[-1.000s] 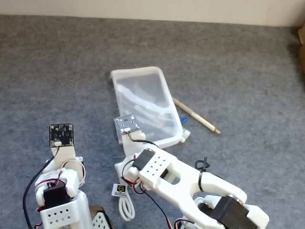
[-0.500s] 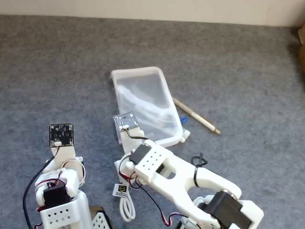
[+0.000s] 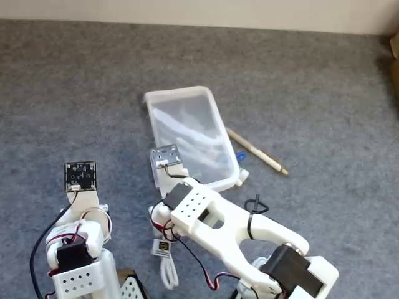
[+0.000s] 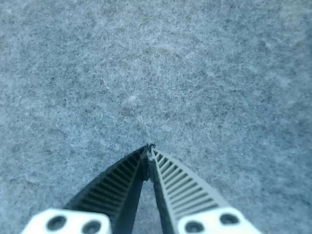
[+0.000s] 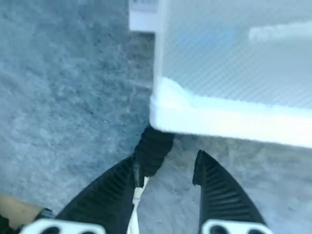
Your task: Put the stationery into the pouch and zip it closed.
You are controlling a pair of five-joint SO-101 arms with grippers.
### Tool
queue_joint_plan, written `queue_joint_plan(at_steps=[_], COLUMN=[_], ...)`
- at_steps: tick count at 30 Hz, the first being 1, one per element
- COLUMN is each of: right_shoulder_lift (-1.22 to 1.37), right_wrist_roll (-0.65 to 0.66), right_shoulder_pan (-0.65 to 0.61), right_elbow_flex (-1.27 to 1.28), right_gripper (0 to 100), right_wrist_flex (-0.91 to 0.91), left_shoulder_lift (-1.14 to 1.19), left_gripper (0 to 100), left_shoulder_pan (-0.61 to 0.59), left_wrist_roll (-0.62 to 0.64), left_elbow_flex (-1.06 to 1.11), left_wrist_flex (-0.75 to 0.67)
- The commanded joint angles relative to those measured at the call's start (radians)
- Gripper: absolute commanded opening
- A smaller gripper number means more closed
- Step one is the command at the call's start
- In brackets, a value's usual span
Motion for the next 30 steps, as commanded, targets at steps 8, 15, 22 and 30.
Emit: queue_joint_plan(at_steps=[8,15,22,30], right_shoulder_lift=[0.209,0.219,0.219,0.217], right_wrist_roll=[-0.015,-0.008,0.143,0.178], right_shoulder_pan=[-0.024,-0.019,-0.018,0.027], right_elbow_flex=[-0.058,-0.142,-0.142,-0.136], right_gripper=[15.9,14.3,0.9,0.4], right_wrist_flex=[0.013,0.117,0.125,0.127], left_shoulder_lift=[-0.008,-0.008,-0.008,-0.008], left_gripper=[1,1,1,1], left_shoulder_pan=[-0.012,-0.013,-0.013,-0.013], left_wrist_roll=[0.012,0.012,0.012,0.012], left_elbow_flex=[-0.042,-0.042,-0.042,-0.042], left_wrist_flex=[-0.014,-0.014,-0.014,-0.014])
